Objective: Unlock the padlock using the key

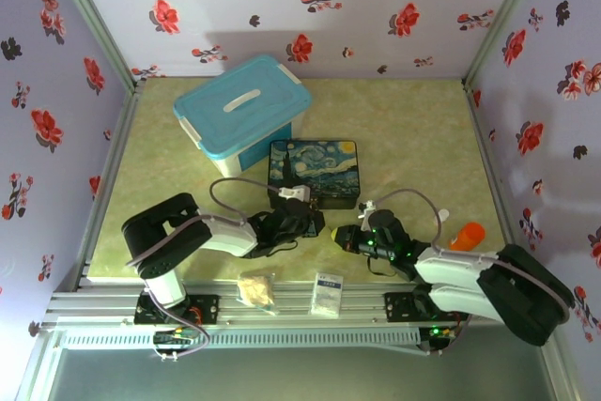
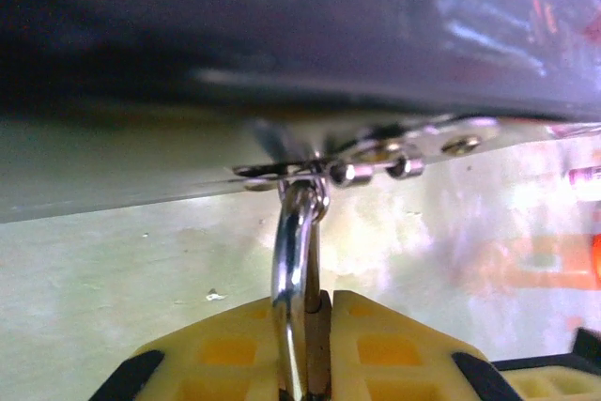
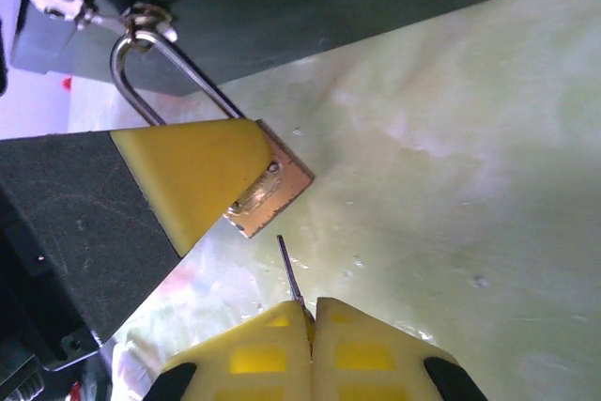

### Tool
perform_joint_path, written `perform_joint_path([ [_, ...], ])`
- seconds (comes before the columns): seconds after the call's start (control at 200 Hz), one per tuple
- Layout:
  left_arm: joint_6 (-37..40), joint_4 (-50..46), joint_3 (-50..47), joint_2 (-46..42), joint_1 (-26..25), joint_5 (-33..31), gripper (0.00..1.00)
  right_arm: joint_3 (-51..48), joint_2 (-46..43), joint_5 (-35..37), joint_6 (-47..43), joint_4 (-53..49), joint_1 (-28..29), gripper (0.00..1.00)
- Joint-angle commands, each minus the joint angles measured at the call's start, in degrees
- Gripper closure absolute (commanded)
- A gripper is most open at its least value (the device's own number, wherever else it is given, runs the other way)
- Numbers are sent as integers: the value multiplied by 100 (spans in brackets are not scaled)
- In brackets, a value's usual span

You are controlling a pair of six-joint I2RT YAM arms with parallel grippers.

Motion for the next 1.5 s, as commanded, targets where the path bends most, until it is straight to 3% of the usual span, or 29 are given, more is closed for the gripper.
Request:
perform_joint_path([
  [0.0,-379,928,-106,-195,104,235,89,-51,471,-517,204,885,-59,100],
  [0.145,-515,1206,-249,-223,162,294,92,-226,1202,-801,502,2163,-217,100],
  [0.315,-653,1524,-414,-207,223,323,93,-160,1510,-958,502,2577,-249,100],
  [0.625,-981,2436,-697,58,301,332,98,-65,1083,-906,265,1805,-401,100],
  [0.735,-1021,2542,-749,117,308,331,98,-182,953,-909,327,2039,-529,100],
  [1.495,-1009,2236,-546,30,332,411,99,-288,215,-966,61,1479,-688,100],
])
